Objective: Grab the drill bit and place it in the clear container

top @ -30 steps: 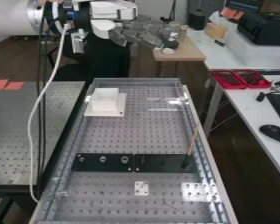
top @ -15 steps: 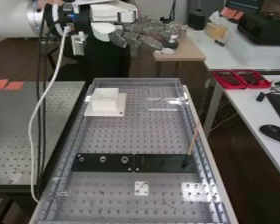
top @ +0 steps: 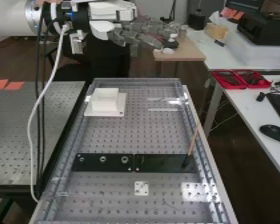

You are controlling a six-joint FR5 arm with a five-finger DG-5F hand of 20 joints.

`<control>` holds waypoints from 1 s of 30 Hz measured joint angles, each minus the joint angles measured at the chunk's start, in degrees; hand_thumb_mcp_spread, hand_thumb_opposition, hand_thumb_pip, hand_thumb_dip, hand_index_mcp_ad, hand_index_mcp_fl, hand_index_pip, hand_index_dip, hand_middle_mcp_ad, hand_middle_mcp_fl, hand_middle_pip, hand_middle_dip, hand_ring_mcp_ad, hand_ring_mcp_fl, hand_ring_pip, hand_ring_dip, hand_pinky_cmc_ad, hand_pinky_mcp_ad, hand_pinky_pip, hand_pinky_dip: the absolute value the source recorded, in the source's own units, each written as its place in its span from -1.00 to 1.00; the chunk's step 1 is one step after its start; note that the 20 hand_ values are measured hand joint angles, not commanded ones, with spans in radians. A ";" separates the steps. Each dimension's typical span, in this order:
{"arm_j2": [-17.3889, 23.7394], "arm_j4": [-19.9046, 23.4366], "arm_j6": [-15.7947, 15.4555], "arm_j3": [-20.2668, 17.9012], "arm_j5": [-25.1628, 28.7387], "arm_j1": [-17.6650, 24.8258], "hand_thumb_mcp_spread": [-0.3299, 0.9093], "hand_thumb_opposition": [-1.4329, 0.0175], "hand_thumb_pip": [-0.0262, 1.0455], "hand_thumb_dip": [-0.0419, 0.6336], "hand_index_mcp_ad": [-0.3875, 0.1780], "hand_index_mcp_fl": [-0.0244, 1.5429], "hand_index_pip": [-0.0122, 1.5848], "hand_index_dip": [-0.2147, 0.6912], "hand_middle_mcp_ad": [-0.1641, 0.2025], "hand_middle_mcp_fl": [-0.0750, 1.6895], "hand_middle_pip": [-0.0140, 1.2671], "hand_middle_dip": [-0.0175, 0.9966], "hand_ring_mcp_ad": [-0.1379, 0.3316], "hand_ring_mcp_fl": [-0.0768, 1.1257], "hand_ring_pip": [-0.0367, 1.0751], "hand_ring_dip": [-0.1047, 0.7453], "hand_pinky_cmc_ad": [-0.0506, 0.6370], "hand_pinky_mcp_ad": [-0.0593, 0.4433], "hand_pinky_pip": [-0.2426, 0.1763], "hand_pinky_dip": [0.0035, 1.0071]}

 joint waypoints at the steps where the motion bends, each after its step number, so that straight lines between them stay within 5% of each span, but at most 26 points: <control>1: 0.02 0.01 0.03 -0.02 0.05 0.02 0.12 0.01 -0.55 -0.66 0.17 -0.69 -0.86 0.08 0.30 -0.68 -0.74 -0.59 0.26 -0.82 -0.73 -0.80 0.30 0.55 -0.28 -0.49; 30: 0.71 1.15 0.03 -0.74 0.36 0.00 0.12 0.00 -0.55 -0.66 0.17 -0.64 -0.86 0.06 0.30 -0.68 -0.74 -0.60 0.25 -0.82 -0.73 -0.80 0.30 0.55 -0.28 -0.45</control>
